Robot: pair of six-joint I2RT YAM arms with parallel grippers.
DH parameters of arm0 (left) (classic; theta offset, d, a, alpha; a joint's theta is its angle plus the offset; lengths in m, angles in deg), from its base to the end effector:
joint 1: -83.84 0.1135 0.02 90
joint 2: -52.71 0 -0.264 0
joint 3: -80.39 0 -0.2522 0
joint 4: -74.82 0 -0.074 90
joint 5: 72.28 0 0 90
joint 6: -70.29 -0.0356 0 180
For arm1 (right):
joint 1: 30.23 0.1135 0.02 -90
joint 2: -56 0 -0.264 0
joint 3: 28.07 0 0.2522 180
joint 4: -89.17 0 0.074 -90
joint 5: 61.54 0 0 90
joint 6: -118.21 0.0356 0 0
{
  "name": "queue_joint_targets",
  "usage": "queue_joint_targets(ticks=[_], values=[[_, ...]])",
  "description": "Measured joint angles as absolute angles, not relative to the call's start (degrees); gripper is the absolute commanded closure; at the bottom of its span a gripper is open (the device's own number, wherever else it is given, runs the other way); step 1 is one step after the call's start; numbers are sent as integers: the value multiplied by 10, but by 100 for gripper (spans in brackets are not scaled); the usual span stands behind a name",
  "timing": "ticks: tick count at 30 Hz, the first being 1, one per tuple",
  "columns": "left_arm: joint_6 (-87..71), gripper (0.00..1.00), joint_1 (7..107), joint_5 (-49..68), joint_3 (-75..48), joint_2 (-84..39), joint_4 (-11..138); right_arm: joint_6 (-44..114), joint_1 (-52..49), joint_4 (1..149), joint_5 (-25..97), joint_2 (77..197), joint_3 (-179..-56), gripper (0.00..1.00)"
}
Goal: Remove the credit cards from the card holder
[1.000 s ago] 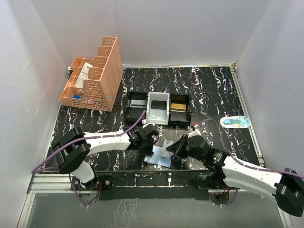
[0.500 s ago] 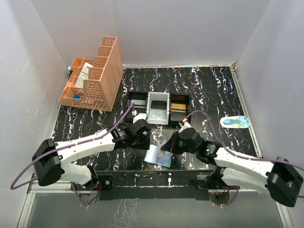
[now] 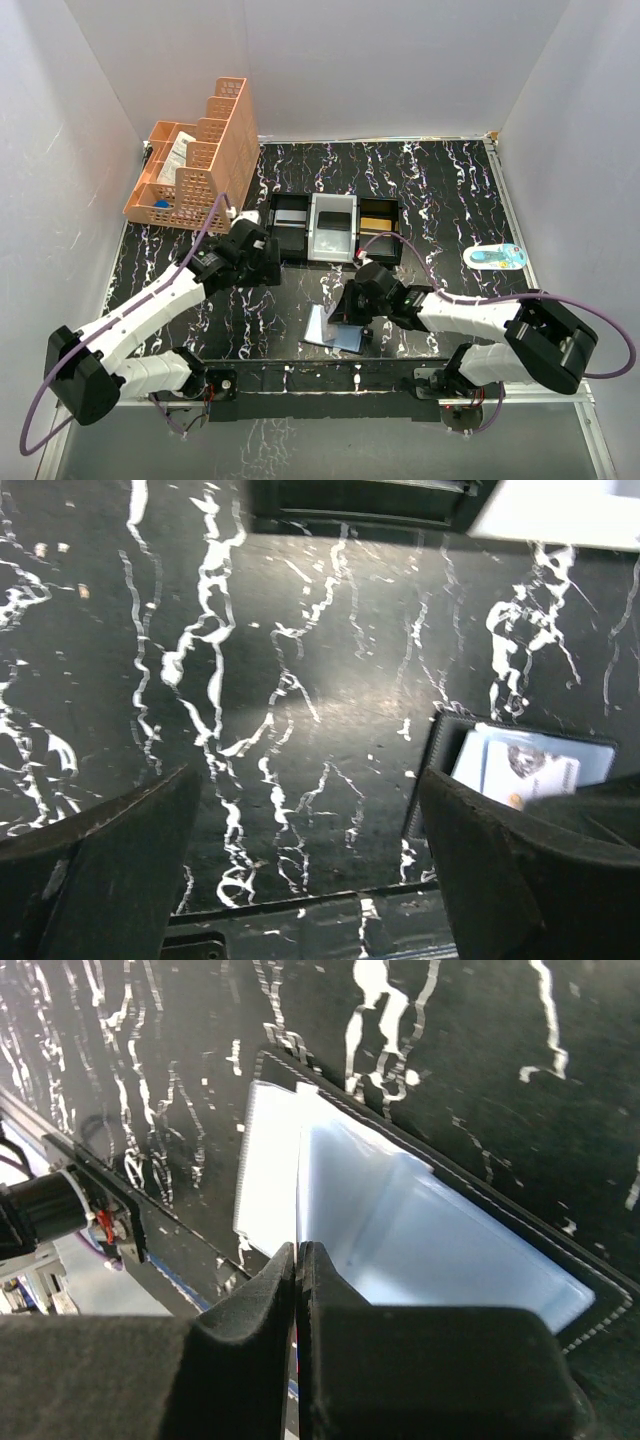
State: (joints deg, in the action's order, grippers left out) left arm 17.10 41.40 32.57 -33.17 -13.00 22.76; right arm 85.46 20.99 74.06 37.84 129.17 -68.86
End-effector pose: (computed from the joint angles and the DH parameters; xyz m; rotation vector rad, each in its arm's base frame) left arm 0.1769 -0.1494 0.2727 0.0084 2.4491 -0.3019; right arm 0.1397 0.1832 0.1507 0.0553 2.6703 0.9706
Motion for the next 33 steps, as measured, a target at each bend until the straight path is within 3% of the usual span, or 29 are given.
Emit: queue_joint_targets(ticks=[2, 13, 22, 33], values=[[150, 2, 445, 318, -331, -126, 224, 844, 210, 743, 387, 1296, -702, 100], [65, 1, 606, 319, -344, -73, 229, 772, 210, 737, 388, 1268, -756, 100], [67, 1, 616, 368, -395, 54, 252, 637, 209, 735, 338, 1206, -785, 100], [101, 1, 616, 444, -395, 86, 237, 368, 215, 792, 290, 1196, -847, 100]])
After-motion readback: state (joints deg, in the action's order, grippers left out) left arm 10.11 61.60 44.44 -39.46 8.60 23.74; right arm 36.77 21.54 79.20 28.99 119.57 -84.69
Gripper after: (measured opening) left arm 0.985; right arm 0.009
